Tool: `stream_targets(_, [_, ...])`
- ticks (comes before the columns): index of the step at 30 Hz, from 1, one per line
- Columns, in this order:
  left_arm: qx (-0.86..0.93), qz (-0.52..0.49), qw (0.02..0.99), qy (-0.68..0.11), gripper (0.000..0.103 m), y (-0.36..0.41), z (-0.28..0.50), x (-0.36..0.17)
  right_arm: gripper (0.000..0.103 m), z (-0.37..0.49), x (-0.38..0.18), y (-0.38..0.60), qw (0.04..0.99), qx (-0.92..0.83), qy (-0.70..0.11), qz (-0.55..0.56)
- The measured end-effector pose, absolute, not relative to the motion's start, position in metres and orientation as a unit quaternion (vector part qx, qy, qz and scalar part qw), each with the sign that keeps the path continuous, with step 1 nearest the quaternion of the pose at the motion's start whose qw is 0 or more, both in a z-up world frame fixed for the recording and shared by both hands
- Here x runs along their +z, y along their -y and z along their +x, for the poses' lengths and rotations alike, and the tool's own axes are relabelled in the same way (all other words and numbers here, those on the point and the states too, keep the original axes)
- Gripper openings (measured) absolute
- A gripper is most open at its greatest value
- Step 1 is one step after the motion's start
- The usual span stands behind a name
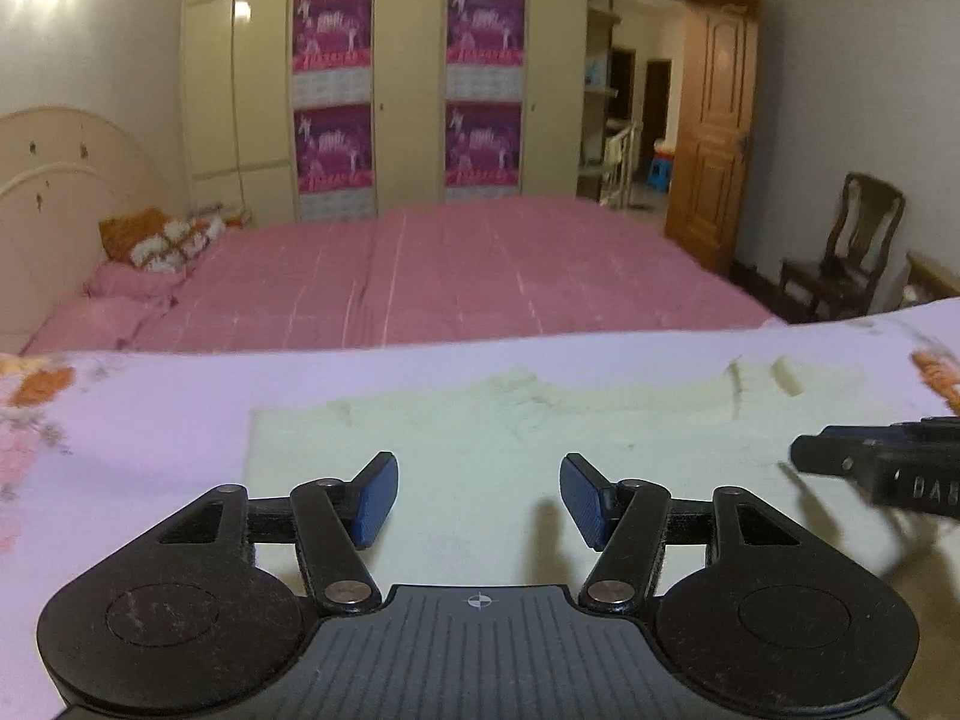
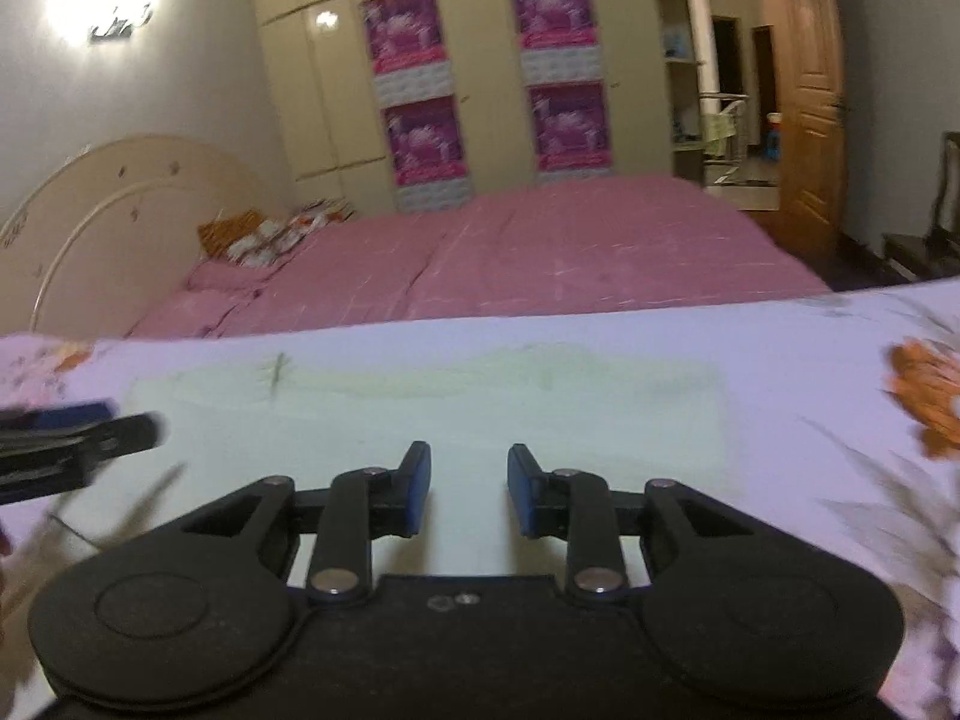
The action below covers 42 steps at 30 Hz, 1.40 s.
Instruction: Fold small clothes
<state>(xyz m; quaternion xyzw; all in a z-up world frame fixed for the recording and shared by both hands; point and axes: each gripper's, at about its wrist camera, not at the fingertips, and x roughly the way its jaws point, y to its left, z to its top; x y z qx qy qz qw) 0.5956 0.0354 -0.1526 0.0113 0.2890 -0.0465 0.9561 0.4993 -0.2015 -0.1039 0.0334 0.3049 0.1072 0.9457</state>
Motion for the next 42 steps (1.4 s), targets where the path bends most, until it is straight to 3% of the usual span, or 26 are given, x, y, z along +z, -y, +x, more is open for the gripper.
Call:
stream_targets(5, [-0.026, -0.017, 0.954, -0.297, 0.063, -0.057, 0.604, -0.167, 0.027, 0.513, -0.116, 0.194, 0.944, 0.114, -0.31, -0.006])
stream_targets(10, [-0.005, -0.042, 0.954, -0.298, 0.063, -0.08, 0.602, -0.174, 0.026, 0.507, -0.115, 0.251, 0.95, 0.05, -0.307, 0.024])
stream_targets(19, [-0.045, 0.031, 0.959, -0.279, 0.063, -0.032, 0.57, -0.154, 0.03, 0.492, -0.102, 0.241, 0.95, 0.065, -0.304, -0.009])
stream_targets(24, [-0.064, 0.053, 0.952, -0.295, 0.064, 0.006, 0.556, -0.171, 0.032, 0.469, -0.117, 0.223, 0.944, 0.084, -0.315, -0.051])
stream_targets(29, [-0.058, 0.037, 0.956, -0.286, 0.064, -0.002, 0.541, -0.149, 0.035, 0.463, -0.103, 0.226, 0.944, 0.074, -0.316, -0.062])
stream_targets(36, [-0.048, 0.025, 0.946, -0.319, 0.067, -0.011, 0.544, -0.158, 0.039, 0.467, -0.11, 0.231, 0.938, 0.065, -0.336, -0.056])
stream_targets(42, [-0.05, 0.01, 0.951, -0.304, 0.067, -0.024, 0.499, -0.142, 0.039, 0.434, -0.087, 0.245, 0.945, 0.081, -0.314, -0.04])
